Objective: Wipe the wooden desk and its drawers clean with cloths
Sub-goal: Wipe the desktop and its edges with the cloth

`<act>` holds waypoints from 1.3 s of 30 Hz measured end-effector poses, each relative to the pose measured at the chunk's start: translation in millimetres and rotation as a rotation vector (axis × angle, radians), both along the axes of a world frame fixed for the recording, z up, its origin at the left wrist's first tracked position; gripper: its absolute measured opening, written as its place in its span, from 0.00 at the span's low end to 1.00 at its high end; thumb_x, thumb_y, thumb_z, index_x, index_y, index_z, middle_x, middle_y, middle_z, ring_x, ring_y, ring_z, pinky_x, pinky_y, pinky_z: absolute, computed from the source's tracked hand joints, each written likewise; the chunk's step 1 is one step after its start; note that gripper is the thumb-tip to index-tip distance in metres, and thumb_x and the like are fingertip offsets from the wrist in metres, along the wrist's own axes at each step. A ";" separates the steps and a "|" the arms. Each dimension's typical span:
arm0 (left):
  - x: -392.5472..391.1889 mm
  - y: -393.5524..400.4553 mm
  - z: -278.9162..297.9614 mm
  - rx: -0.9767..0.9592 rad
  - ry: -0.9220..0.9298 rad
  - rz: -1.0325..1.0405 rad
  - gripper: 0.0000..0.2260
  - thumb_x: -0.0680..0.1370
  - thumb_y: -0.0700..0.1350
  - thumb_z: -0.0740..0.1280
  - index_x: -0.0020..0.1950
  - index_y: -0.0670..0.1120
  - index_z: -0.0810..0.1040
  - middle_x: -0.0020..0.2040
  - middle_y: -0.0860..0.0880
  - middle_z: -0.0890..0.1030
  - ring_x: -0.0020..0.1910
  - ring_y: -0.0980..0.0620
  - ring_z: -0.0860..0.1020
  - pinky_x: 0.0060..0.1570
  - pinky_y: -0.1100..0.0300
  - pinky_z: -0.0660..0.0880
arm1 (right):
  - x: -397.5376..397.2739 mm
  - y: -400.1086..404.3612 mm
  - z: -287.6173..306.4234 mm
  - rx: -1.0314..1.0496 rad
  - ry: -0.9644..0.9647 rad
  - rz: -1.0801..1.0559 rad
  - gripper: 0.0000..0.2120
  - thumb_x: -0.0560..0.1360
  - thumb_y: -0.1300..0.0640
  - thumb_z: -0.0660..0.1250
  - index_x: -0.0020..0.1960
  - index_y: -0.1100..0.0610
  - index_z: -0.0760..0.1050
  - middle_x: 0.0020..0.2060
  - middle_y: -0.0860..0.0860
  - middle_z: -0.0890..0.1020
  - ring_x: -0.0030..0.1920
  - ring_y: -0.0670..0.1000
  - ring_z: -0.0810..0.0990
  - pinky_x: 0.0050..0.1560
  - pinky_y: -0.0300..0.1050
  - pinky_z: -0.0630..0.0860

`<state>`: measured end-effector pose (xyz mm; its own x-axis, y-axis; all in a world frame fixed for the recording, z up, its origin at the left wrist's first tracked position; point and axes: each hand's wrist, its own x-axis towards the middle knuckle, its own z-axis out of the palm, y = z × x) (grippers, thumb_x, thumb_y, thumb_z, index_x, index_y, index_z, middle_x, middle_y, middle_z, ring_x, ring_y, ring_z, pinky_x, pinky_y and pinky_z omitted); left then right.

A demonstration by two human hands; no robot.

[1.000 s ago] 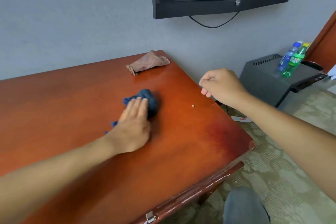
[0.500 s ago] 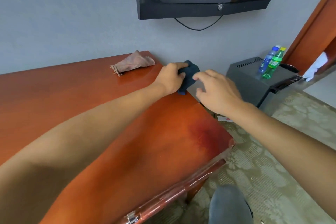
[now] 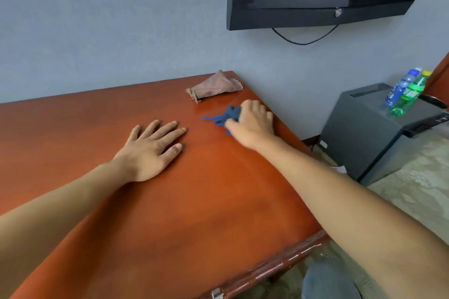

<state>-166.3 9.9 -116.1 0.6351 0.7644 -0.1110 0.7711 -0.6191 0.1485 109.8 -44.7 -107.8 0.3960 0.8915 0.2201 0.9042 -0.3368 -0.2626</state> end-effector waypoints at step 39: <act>-103.4 -83.9 16.5 -0.008 -0.182 -0.122 0.20 0.85 0.49 0.61 0.78 0.55 0.71 0.80 0.56 0.67 0.79 0.52 0.65 0.78 0.52 0.62 | -119.0 -226.5 -2.4 -0.022 0.144 0.505 0.23 0.84 0.44 0.59 0.78 0.45 0.68 0.79 0.40 0.63 0.79 0.41 0.56 0.77 0.38 0.52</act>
